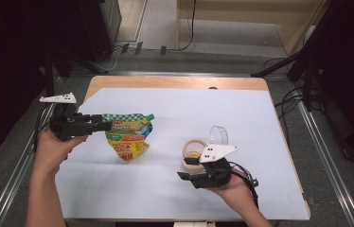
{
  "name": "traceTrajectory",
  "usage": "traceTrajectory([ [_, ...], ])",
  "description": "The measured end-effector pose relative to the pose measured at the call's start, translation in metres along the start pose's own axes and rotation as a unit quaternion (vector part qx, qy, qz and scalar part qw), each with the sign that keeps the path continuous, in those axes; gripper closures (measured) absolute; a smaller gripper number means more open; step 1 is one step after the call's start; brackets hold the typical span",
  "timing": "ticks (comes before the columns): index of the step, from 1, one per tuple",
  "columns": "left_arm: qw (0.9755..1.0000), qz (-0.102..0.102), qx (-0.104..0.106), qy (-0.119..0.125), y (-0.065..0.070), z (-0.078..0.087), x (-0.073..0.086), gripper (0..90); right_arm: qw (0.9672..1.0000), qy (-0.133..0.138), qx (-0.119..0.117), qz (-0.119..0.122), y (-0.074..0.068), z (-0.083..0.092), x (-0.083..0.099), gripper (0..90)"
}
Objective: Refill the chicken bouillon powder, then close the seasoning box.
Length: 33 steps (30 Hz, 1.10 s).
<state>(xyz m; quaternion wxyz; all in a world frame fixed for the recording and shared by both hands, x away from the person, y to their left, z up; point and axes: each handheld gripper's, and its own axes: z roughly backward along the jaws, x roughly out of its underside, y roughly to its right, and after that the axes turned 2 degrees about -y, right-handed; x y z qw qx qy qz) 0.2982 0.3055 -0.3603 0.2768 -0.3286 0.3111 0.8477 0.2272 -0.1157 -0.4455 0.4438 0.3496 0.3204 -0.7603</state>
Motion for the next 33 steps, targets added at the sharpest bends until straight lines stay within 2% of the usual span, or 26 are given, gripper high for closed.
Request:
traceTrajectory([
  [7, 0.9997, 0.009, -0.009, -0.019, -0.008, 0.005, 0.008, 48.4, 1.0, 0.002, -0.001, -0.002, 0.001, 0.009, 0.002, 49.8],
  [10, 0.9996, 0.017, -0.013, -0.02, -0.013, 0.008, 0.012, 47.9, 1.0, 0.004, -0.001, -0.006, 0.003, 0.013, 0.004, 50.1],
  [15, 0.9992, 0.011, -0.03, -0.025, -0.02, 0.008, 0.02, 47.5, 0.9999, 0.004, 0.001, -0.01, 0.006, 0.02, 0.006, 50.6],
  [20, 0.9988, 0.024, -0.036, -0.024, -0.029, 0.007, 0.026, 48.0, 0.9999, 0.003, 0.003, -0.011, 0.007, 0.025, 0.008, 50.9],
  [25, 0.9988, 0.021, -0.041, -0.019, -0.031, 0.0, 0.027, 47.8, 0.9999, 0.001, 0.006, -0.011, 0.008, 0.032, 0.012, 51.4],
  [33, 0.9982, 0.024, -0.05, -0.024, -0.035, -0.015, 0.029, 46.8, 0.9997, 0.0, 0.013, -0.022, 0.013, 0.044, 0.018, 52.2],
])
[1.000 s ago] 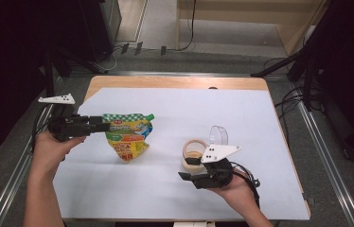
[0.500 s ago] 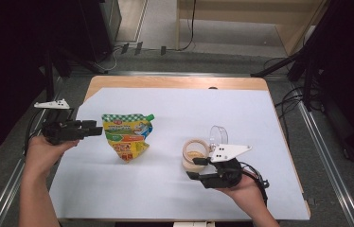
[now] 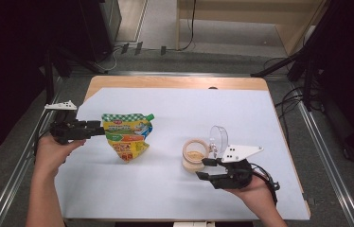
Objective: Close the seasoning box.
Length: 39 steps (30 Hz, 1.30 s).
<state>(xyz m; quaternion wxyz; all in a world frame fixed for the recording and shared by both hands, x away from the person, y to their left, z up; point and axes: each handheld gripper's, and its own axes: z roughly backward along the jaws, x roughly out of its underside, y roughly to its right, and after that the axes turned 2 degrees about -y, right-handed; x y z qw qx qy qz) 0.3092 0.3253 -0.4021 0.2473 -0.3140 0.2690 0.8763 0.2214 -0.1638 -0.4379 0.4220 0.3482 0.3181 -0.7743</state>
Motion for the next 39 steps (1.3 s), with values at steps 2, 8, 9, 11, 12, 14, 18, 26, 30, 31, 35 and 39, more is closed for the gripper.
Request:
traceTrajectory([
  [2, 1.0, -0.002, -0.001, -0.002, 0.0, -0.003, 0.0, 46.6, 1.0, -0.001, 0.005, -0.005, 0.001, 0.004, 0.002, 53.7],
  [8, 1.0, -0.009, -0.001, 0.001, 0.001, -0.012, -0.001, 46.0, 0.9999, 0.006, 0.006, -0.01, 0.006, 0.014, 0.004, 61.1],
  [9, 0.9999, -0.01, -0.002, 0.001, 0.001, -0.013, -0.001, 45.9, 0.9999, 0.007, 0.005, -0.012, 0.007, 0.015, 0.005, 62.4],
  [11, 0.9999, -0.009, -0.001, -0.005, 0.0, -0.015, -0.001, 45.6, 0.9999, 0.005, 0.006, -0.014, 0.01, 0.018, 0.006, 65.1],
  [12, 0.9999, -0.01, 0.0, -0.007, 0.0, -0.016, -0.001, 45.6, 0.9999, 0.005, 0.007, -0.014, 0.012, 0.019, 0.007, 66.2],
  [14, 0.9999, -0.013, -0.001, -0.006, 0.001, -0.017, -0.001, 45.6, 0.9999, 0.006, 0.016, -0.003, 0.014, 0.022, 0.007, 68.9],
  [18, 0.9999, -0.012, 0.001, -0.002, 0.001, -0.017, -0.002, 45.5, 0.9999, 0.002, 0.014, 0.001, 0.021, 0.031, 0.009, 76.2],
  [26, 0.9999, -0.011, 0.004, -0.009, 0.002, -0.02, -0.002, 45.7, 0.9976, 0.018, 0.052, -0.042, 0.041, 0.036, 0.013, 90.0],
  [30, 0.9999, -0.01, 0.004, -0.011, 0.002, -0.021, -0.002, 45.6, 0.9967, 0.021, 0.061, -0.048, 0.042, 0.032, 0.011, 90.0],
  [31, 0.9999, -0.011, 0.003, -0.011, 0.002, -0.021, -0.003, 45.7, 0.9966, 0.022, 0.06, -0.051, 0.042, 0.032, 0.01, 90.0],
  [35, 0.9999, -0.01, 0.006, -0.009, 0.001, -0.02, -0.003, 45.6, 0.997, 0.021, 0.06, -0.045, 0.043, 0.033, 0.011, 90.0],
  [39, 0.9999, -0.007, 0.006, -0.009, 0.0, -0.021, -0.002, 45.5, 0.9962, 0.028, 0.061, -0.055, 0.046, 0.035, 0.011, 90.0],
])
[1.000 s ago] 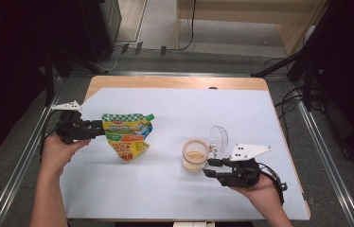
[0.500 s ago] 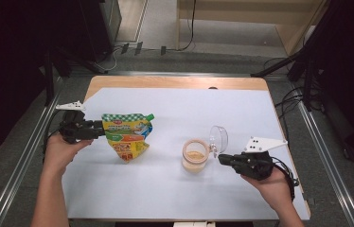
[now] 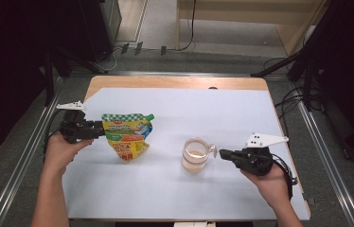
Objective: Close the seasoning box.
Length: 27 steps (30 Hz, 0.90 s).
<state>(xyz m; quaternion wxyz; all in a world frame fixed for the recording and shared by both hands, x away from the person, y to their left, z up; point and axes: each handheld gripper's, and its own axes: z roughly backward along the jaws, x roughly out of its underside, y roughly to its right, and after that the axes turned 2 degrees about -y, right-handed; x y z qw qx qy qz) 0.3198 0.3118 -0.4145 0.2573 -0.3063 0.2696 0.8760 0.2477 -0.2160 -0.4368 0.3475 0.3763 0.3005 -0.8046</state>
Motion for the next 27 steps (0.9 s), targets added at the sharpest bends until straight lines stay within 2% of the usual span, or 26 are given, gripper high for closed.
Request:
traceTrajectory([
  [4, 1.0, 0.0, 0.0, 0.0, 0.0, 0.0, 0.0, 45.5, 1.0, -0.004, 0.0, -0.002, 0.002, -0.003, 0.001, 86.1],
  [11, 1.0, -0.001, -0.001, -0.002, 0.0, 0.0, 0.0, 45.3, 1.0, -0.006, 0.0, 0.003, 0.004, -0.002, 0.003, 71.4],
  [19, 1.0, 0.002, 0.002, 0.005, -0.001, 0.002, 0.0, 44.5, 0.9996, 0.005, 0.027, 0.001, 0.013, -0.001, 0.011, 54.0],
  [24, 1.0, 0.003, 0.003, 0.005, -0.001, 0.001, 0.0, 44.3, 0.9992, 0.01, 0.033, -0.018, 0.02, 0.0, 0.017, 51.4],
  [27, 1.0, 0.002, 0.003, 0.004, -0.002, 0.001, 0.0, 44.3, 0.9989, 0.013, 0.039, -0.021, 0.023, 0.001, 0.018, 51.0],
])
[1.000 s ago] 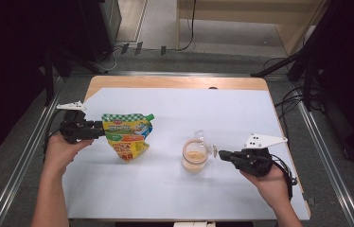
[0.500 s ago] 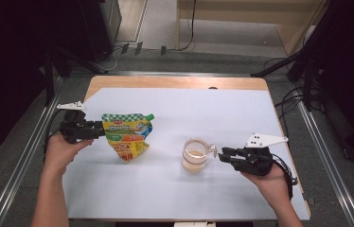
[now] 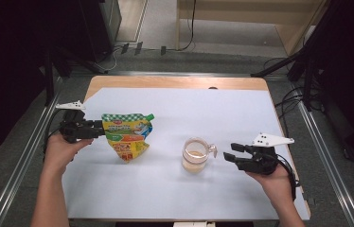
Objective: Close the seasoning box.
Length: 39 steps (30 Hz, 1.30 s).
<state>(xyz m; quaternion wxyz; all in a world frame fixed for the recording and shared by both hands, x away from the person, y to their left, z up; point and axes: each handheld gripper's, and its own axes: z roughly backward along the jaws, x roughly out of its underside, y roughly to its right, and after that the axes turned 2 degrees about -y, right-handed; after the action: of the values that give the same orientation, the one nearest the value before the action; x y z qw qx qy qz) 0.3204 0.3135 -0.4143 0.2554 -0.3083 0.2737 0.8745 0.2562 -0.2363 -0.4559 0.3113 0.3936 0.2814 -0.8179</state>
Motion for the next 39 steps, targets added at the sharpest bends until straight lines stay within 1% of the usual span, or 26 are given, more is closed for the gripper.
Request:
traceTrajectory([
  [9, 1.0, 0.0, 0.001, -0.002, 0.0, -0.001, 0.0, 44.1, 0.9998, 0.005, 0.022, -0.003, 0.011, 0.004, 0.005, 47.0],
  [11, 1.0, -0.001, 0.001, -0.001, 0.0, 0.0, 0.0, 44.0, 0.9997, 0.005, 0.024, -0.005, 0.014, 0.004, 0.006, 45.7],
  [15, 1.0, 0.0, -0.001, -0.002, 0.0, 0.0, 0.0, 43.9, 0.9995, 0.006, 0.025, -0.017, 0.019, 0.005, 0.007, 43.1],
  [18, 1.0, 0.001, -0.001, -0.004, 0.0, -0.001, 0.0, 43.7, 0.9994, 0.008, 0.028, -0.02, 0.023, 0.006, 0.009, 40.4],
  [19, 1.0, 0.001, -0.001, -0.004, 0.0, -0.001, 0.0, 43.7, 0.9989, 0.011, 0.037, -0.024, 0.026, 0.006, 0.01, 39.2],
  [20, 1.0, 0.0, 0.0, -0.004, 0.0, -0.001, 0.0, 43.5, 0.9987, 0.016, 0.042, -0.024, 0.027, 0.006, 0.012, 37.0],
  [23, 1.0, 0.003, -0.001, -0.004, -0.001, -0.001, 0.001, 43.4, 0.9981, 0.019, 0.053, -0.024, 0.031, 0.006, 0.014, 35.9],
  [24, 1.0, 0.003, -0.001, -0.003, -0.001, -0.001, 0.001, 43.4, 0.9979, 0.02, 0.057, -0.025, 0.033, 0.007, 0.015, 33.9],
  [28, 1.0, 0.004, -0.002, -0.002, -0.001, 0.0, 0.001, 43.4, 0.9969, 0.024, 0.067, -0.034, 0.039, 0.006, 0.018, 30.5],
  [32, 1.0, 0.003, -0.002, -0.003, -0.001, -0.001, 0.001, 43.2, 0.9959, 0.022, 0.072, -0.05, 0.045, 0.003, 0.022, 30.1],
  [35, 1.0, 0.003, -0.002, -0.003, -0.001, -0.001, 0.001, 43.0, 0.9954, 0.017, 0.079, -0.05, 0.047, 0.001, 0.023, 29.8],
  [39, 1.0, 0.003, -0.001, -0.004, -0.002, -0.001, 0.001, 42.8, 0.9956, 0.014, 0.081, -0.045, 0.046, -0.001, 0.023, 29.6],
])
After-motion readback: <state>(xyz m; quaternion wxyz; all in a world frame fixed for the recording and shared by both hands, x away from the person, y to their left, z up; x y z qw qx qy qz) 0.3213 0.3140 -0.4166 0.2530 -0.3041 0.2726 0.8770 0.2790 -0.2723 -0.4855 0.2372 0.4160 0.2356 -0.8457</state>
